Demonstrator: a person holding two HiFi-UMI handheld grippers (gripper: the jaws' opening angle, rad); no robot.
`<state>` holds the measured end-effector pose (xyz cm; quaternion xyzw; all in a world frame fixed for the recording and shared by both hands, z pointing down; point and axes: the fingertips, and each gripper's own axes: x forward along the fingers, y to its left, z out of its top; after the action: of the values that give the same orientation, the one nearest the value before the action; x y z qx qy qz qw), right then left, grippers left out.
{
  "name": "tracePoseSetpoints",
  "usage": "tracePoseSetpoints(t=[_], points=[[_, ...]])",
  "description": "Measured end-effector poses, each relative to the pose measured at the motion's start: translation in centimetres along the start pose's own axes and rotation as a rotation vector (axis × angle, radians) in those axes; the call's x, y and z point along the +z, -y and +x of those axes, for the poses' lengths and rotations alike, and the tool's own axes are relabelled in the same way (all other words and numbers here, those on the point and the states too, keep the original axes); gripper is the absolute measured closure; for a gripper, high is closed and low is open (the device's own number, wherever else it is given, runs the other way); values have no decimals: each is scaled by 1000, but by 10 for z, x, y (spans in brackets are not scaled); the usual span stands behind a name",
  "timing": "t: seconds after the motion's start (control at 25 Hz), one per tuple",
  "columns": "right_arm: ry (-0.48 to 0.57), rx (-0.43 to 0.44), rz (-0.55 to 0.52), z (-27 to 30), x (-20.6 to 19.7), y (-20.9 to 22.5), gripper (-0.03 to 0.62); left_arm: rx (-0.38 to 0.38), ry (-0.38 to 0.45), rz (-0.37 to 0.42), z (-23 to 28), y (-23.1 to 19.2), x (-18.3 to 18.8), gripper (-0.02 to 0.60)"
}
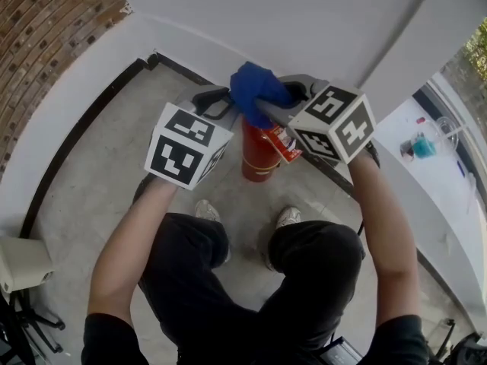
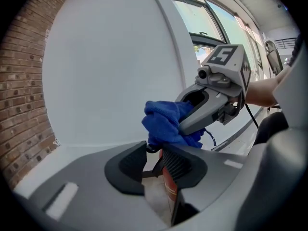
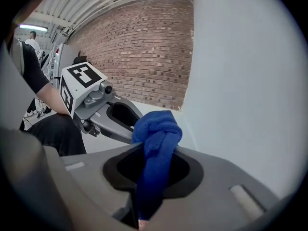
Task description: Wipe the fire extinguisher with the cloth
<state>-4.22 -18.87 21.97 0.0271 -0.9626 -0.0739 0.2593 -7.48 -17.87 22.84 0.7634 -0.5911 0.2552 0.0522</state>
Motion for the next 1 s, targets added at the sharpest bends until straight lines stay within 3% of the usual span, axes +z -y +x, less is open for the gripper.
tracePoseSetpoints(t=[0.16,0.44,0.72,0.84,1.0], points=[[12,-46,22,-9,-12,9,505,8,-10,-12,-2,-3,-2,474],[133,-126,194,-37,-56,19,505,67,-1,-26,-3,0,-3,477],[114,-163,225,-47,-99,8,507,158,27,-57,-14,0,-5,482],[103,-180,259,-51,-123,9,507,181,16,-64,-17,5,-10,508],[93,-205,313,-53,-149,10,507,150,-35,-96,-15,21,-28,566]])
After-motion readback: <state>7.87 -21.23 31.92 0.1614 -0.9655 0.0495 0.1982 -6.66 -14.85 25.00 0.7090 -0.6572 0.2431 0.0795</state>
